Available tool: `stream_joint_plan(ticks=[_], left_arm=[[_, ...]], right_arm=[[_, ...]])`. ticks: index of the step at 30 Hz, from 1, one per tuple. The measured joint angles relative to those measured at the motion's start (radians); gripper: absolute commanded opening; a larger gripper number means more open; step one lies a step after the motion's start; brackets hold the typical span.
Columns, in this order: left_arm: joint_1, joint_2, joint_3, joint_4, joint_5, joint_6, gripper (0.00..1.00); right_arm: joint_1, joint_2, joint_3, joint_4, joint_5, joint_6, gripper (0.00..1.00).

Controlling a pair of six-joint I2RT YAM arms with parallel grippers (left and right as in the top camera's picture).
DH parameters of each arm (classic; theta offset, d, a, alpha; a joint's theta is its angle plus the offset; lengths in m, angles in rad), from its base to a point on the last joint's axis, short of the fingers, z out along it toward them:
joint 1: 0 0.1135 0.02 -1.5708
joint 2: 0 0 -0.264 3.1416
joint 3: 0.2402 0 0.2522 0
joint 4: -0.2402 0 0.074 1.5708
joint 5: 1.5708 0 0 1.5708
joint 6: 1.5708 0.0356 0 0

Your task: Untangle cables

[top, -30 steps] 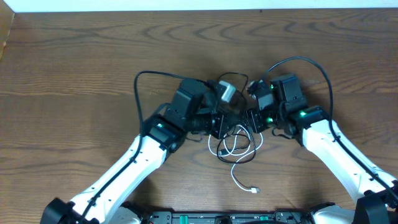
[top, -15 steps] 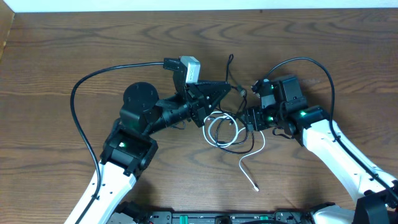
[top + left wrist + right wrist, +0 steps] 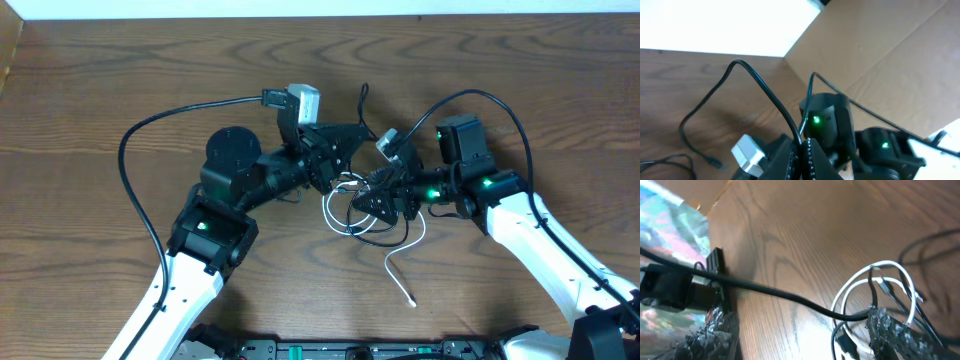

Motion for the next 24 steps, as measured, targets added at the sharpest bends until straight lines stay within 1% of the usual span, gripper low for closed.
stream_joint_plan(ticks=[4,6,7,9,10,11,12,14,15,17,20,22,24], left_arm=[[0.000,0.000,0.000,0.035,-0.001,-0.074,0.07],[0.000,0.000,0.000,0.044,-0.002,-0.129,0.08],[0.000,0.000,0.000,0.050,-0.003,-0.159,0.07],[0.000,0.000,0.000,0.068,-0.003,-0.218,0.08],[0.000,0.000,0.000,0.076,-0.003,-0.241,0.07],[0.000,0.000,0.000,0.090,-0.003,-0.261,0.07],[0.000,0.000,0.000,0.103,-0.003,-0.277,0.07],[0.000,0.000,0.000,0.111,-0.007,-0.296,0.07],[0.000,0.000,0.000,0.111,-0.011,-0.301,0.07],[0.001,0.000,0.000,0.108,-0.020,-0.298,0.07],[0.005,0.005,0.000,0.037,-0.030,-0.258,0.08],[0.006,0.013,0.003,-0.047,-0.052,-0.219,0.08],[0.006,0.030,0.004,-0.132,-0.079,-0.180,0.22]], right_arm=[[0.000,0.000,0.000,0.099,-0.039,-0.017,0.74],[0.000,0.000,0.000,0.133,-0.045,-0.022,0.73],[0.000,0.000,0.000,0.154,-0.051,-0.023,0.72],[0.003,0.000,0.000,0.180,-0.055,-0.024,0.65],[0.005,0.000,0.000,0.185,-0.056,-0.025,0.60],[0.009,0.000,0.000,0.185,-0.058,-0.026,0.54],[0.015,0.000,0.000,0.179,-0.058,-0.031,0.41],[0.023,0.000,0.000,0.144,-0.060,-0.028,0.23],[0.026,0.000,0.000,0.121,-0.061,-0.031,0.15],[0.031,0.000,0.000,0.058,-0.057,-0.031,0.01],[0.033,0.000,0.000,-0.049,0.000,-0.032,0.01],[0.034,0.000,0.000,-0.092,0.061,-0.016,0.01],[0.035,0.000,0.000,-0.130,0.178,0.029,0.01]])
